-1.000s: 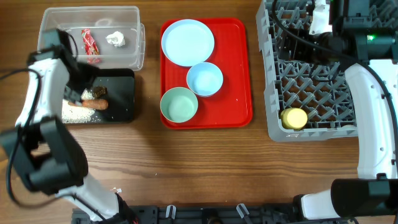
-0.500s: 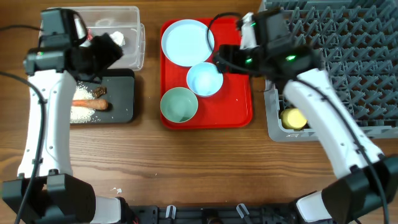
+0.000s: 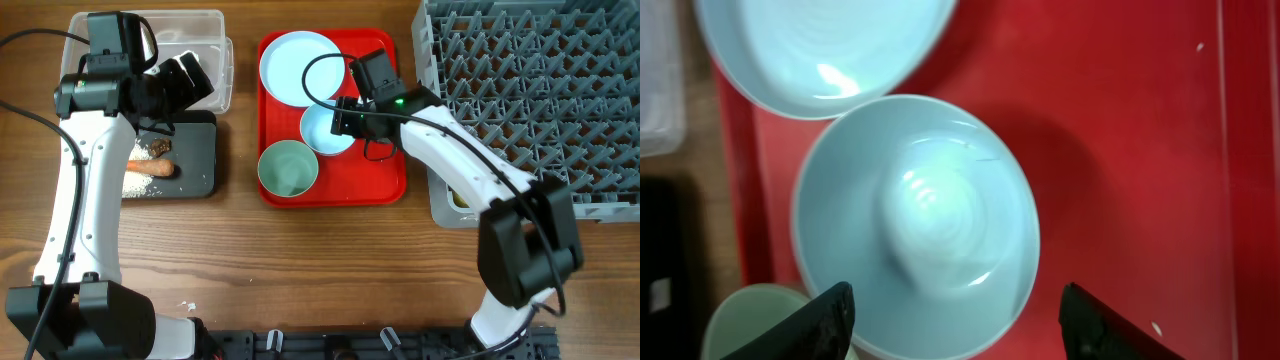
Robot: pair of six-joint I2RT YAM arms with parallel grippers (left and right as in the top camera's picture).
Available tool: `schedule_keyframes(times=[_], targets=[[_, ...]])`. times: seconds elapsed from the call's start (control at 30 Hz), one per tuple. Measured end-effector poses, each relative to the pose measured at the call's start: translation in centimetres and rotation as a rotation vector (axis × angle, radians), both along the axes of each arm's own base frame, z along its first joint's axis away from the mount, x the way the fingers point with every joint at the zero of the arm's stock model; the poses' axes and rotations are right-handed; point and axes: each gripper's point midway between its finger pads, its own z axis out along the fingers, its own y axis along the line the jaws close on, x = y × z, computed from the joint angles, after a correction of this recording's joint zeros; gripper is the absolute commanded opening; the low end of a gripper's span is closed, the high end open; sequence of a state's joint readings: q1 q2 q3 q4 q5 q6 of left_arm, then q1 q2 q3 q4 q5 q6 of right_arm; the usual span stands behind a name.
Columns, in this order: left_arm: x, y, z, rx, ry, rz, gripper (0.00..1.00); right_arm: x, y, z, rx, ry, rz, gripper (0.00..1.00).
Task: Sort waste into correct bins and load items into the dishwasher rack
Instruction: 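Reach the right gripper to the light-blue bowl and grasp its rim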
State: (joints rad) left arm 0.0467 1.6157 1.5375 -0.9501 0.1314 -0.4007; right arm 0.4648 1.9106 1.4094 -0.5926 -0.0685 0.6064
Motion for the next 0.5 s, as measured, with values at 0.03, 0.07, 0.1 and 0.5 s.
schedule_keyframes(times=[0.03, 0.07, 0.1, 0.5], targets=[[0.0, 0.0, 0.0, 0.0, 0.0, 0.0, 1.0, 0.0, 0.0, -0.8, -0.008, 0.015, -0.004, 0.6], [0.0, 0.1, 0.0, 0.003, 0.001, 0.002, 1.0, 0.0, -0.1, -1.4, -0.014, 0.026, -0.005, 0.57], [0.0, 0.1, 0.0, 0.003, 0.0, 0.002, 1.0, -0.1, -0.2, -2.1, -0.02, 0.042, -0.009, 0.53], [0.0, 0.1, 0.0, 0.003, 0.0, 0.002, 1.0, 0.8, -2.1, -3.4, -0.007, 0.08, -0.102, 0.38]])
